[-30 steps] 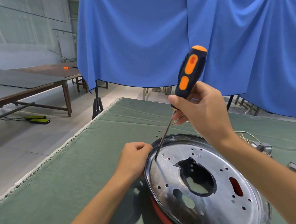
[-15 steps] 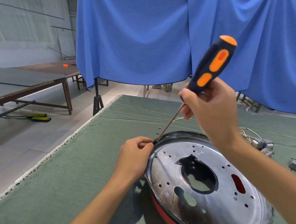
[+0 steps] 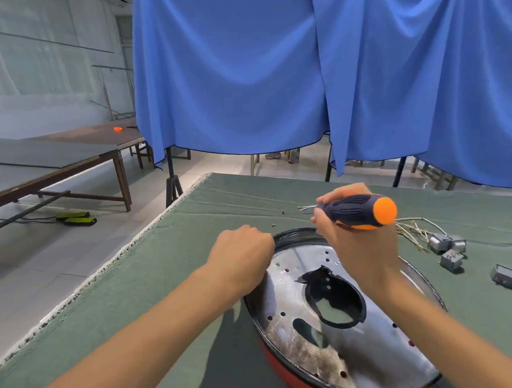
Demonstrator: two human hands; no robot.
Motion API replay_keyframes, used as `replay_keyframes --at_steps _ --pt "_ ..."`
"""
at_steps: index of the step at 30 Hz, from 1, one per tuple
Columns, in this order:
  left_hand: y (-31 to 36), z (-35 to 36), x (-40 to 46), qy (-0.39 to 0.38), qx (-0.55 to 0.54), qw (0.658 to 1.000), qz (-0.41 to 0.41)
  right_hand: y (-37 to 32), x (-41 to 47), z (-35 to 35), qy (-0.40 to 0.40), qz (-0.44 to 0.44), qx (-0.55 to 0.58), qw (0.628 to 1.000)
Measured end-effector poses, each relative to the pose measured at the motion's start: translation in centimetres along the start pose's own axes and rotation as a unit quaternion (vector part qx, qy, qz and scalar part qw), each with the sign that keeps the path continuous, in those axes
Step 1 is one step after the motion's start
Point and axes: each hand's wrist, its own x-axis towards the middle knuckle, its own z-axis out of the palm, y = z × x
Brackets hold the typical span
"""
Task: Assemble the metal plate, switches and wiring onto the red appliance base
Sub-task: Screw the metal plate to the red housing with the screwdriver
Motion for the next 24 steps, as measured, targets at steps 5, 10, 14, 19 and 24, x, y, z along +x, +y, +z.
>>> replay_keyframes --at_steps 5,10,14,19,24 --pt "0.3 0.1 -0.2 0.016 0.070 0.995 0.065 0.4 -0.4 -0.1 -0.010 -0.004 -0.029 1.000" --pt "0.5 -0.4 0.0 0.028 0.151 0.974 0.164 0.6 -0.3 -0.4 0.000 0.005 -0.037 0.999" --pt "1.1 -0.6 0.4 0.002 0.184 0.963 0.195 0.7 -0.2 -0.6 0.009 0.014 -0.025 1.000" --pt "0.9 -0.4 0.6 -0.022 0.178 0.962 0.206 1.1 0.0 -1.0 0.021 0.041 -0.008 0.999" --pt "1.2 -0.3 0.8 -0.058 0.172 0.957 0.226 0.7 0.1 -1.3 0.033 0.078 0.021 0.996"
